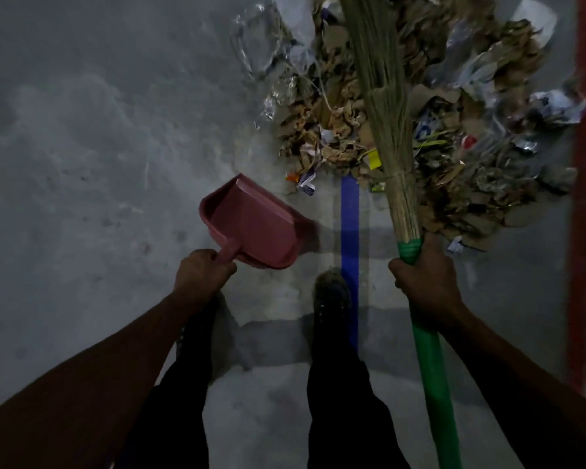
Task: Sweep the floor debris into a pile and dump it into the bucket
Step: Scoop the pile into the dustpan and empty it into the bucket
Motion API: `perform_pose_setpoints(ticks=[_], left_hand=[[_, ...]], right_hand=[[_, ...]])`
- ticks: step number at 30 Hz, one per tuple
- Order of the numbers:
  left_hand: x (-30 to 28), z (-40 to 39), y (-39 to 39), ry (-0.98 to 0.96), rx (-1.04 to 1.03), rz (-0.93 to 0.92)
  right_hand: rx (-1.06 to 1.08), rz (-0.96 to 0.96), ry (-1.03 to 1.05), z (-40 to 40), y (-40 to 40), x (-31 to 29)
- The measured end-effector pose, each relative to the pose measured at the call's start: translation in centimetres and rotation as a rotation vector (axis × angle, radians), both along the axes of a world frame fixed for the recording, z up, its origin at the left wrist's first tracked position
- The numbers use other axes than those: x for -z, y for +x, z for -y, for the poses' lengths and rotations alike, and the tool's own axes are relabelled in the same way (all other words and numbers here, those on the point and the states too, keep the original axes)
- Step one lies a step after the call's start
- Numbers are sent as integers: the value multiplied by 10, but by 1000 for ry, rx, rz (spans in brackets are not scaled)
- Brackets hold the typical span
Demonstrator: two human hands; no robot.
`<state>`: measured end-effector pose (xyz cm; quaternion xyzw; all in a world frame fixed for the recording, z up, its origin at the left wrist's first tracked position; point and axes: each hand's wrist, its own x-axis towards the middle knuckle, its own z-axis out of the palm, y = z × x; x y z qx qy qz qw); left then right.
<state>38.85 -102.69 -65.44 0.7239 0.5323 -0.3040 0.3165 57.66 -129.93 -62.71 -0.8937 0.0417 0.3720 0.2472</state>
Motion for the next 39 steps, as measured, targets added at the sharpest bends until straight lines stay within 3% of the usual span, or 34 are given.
perform_pose_setpoints(ticks=[11, 19, 24, 30, 33, 39], left_hand=[[47, 17, 26, 112, 172, 65], [69, 17, 60, 201, 190, 207], [92, 6, 68, 305, 250, 306], [129, -11, 83, 389, 335, 460], [147, -20, 98, 417, 396, 507], [168, -31, 118, 411, 471, 576]], right_hand=[[7, -38, 59, 14, 46, 43], [-51, 124, 170, -5, 93, 54], [-303, 316, 76, -13, 140, 66], [-477, 309, -124, -23, 181, 88], [-627, 349, -304, -26, 179, 111], [-709, 381, -365, -19, 155, 143]])
